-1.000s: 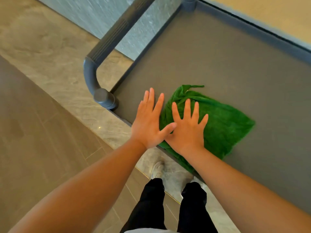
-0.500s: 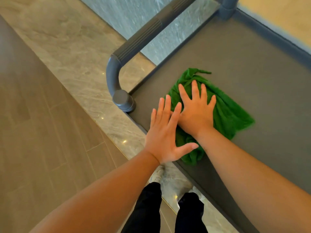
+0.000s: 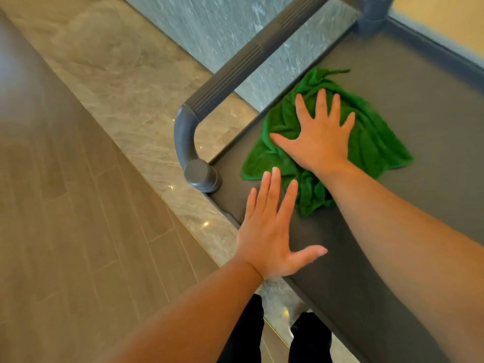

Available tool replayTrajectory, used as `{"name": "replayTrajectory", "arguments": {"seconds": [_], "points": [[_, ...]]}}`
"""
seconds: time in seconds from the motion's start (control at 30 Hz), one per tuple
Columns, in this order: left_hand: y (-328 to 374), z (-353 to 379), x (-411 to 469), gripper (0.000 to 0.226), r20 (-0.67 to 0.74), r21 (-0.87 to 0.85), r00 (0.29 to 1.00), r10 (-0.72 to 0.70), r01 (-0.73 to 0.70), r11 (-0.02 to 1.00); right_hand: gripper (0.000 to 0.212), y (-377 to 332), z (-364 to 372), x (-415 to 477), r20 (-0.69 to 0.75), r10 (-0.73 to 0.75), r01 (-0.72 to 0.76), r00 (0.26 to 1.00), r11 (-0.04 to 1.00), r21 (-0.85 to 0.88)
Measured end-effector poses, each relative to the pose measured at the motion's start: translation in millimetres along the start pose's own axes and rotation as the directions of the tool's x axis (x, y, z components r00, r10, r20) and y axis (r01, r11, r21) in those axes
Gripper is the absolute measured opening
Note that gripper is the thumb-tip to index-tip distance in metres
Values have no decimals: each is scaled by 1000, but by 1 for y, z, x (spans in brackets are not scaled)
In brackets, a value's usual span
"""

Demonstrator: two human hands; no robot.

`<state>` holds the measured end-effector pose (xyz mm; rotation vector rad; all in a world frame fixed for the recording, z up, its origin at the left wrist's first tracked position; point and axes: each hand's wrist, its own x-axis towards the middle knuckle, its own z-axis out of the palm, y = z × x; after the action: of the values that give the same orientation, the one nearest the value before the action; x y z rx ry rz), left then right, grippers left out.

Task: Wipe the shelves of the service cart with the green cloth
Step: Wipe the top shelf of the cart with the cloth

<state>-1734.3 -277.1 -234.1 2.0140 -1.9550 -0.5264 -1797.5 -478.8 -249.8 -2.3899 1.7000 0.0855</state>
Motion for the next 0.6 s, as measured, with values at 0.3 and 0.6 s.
{"name": "replayTrajectory", "arguments": {"seconds": [0.3,0.6], "points": [[2,1,-1,107,19,19,1000,-2,2,1000,84,9,6,-68,81,-460,465,884,884,-46],[7,7,4,103,122,261,988,-99,64,963,95,71,-18,37,-7,-201,201,979,973,117]]}}
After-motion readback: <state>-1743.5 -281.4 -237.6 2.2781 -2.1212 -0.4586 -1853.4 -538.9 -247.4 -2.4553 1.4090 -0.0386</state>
